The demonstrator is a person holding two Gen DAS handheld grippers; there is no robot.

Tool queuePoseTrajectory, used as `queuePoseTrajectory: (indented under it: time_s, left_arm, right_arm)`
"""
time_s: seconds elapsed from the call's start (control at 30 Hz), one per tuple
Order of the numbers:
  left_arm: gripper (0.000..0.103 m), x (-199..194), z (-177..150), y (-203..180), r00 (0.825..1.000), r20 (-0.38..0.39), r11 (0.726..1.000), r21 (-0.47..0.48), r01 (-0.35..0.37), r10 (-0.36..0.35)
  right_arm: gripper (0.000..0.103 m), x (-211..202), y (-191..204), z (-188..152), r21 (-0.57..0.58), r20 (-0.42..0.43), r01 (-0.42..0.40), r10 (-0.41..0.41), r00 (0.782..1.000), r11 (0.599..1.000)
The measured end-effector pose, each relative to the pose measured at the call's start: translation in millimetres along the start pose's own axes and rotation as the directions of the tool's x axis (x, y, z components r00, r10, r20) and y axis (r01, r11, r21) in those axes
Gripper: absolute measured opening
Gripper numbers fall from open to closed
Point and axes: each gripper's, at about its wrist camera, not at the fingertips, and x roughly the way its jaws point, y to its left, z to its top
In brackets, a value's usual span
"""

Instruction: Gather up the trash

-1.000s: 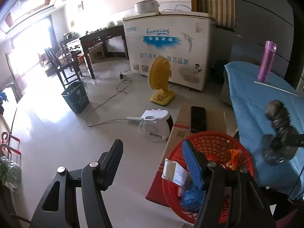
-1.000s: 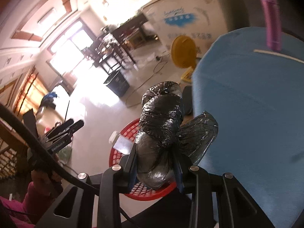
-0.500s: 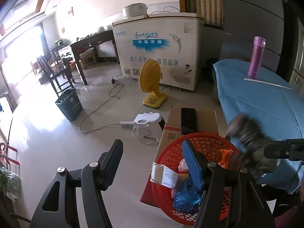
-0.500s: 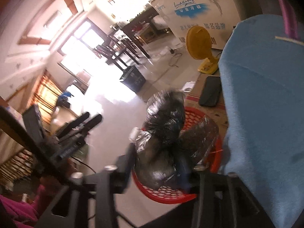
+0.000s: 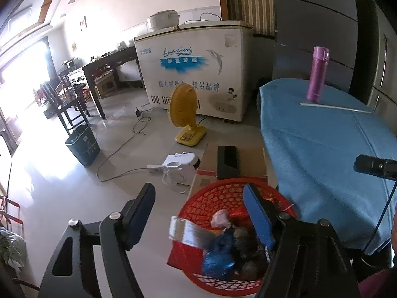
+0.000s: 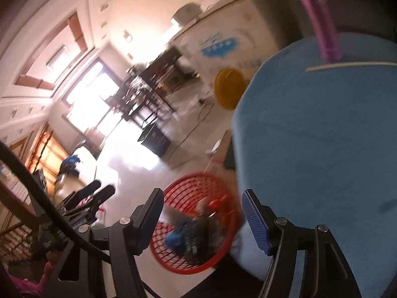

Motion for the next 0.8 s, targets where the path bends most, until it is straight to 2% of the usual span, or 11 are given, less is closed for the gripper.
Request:
queuePoseTrajectory:
  time_s: [0.2,0.47,0.67,0.8]
  left_arm:
    - [0.080,1,13,-27,0.997,-0.006,0.997,-0.027,0.077,-0.077]
    - [0.081,-10,37,-102,0.994,0.022,0.990,0.102,0.102,-0.105]
    - [0.081,-22,60,-162,0.983,0.033,0.971,0.168,0.170,-0.178]
    - [0.081,-31,75,-201,0.975,0.044,0.955,0.216,0.204,-0.218]
  right_arm:
    - [0.070,-32,-9,7,-0.002,0.069,0.066,-0.066,0.995,0.998]
    - [0.070,-77,-7,11,-0.074,0.169,0.204,-0.190,0.967,0.976]
    - [0.070,-129,-26,20,-0.028,0.266,0.293,-0.275,0.924,0.956]
    - [0.070,-168,-43,21,0.038,0.318,0.342,-0.336,0.887,0.939]
